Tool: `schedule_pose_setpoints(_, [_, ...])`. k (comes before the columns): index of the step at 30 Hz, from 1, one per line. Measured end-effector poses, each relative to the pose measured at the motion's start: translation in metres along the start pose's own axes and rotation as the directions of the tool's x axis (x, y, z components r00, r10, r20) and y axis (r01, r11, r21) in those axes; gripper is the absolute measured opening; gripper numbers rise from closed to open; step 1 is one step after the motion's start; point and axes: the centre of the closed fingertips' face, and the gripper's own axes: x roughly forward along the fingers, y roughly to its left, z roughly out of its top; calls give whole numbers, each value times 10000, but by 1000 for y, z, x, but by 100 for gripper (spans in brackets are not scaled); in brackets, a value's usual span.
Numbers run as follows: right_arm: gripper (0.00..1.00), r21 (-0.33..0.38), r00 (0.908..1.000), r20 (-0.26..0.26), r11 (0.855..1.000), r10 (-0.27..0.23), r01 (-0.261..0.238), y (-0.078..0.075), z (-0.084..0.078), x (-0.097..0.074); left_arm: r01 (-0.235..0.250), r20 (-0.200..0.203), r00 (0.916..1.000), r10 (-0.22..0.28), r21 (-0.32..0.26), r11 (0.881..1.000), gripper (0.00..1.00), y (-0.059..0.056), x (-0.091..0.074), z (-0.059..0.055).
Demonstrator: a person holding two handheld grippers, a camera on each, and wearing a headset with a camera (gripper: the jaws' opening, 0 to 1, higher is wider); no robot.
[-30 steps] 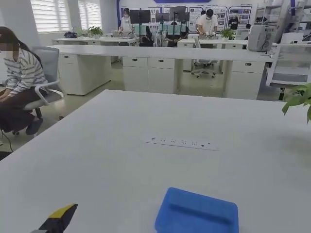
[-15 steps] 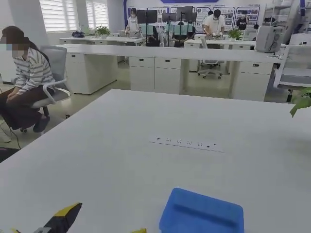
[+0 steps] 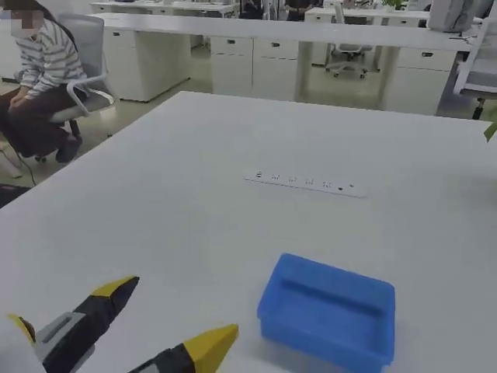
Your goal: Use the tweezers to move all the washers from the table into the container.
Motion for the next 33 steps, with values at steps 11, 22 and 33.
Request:
schedule_pose_setpoints(11, [53,-1484,9754,-2040,9822,839,-1155,17,-16,12,2071,-2718,9418,-1977,58,9783,62,-32,4,-42])
schedule_pose_setpoints(22, [34,-1531,9033,-3207,9256,2849,-3463,65,-40,30,4918,-5435,7384,-3992,291,8702,26,-72,-1,-91])
schedule_pose_setpoints(33, [28,-1814,8172,-4346,8520,3785,-4910,100,-71,42,6415,-6968,5749,-4288,586,7649,13,-78,-6,-128])
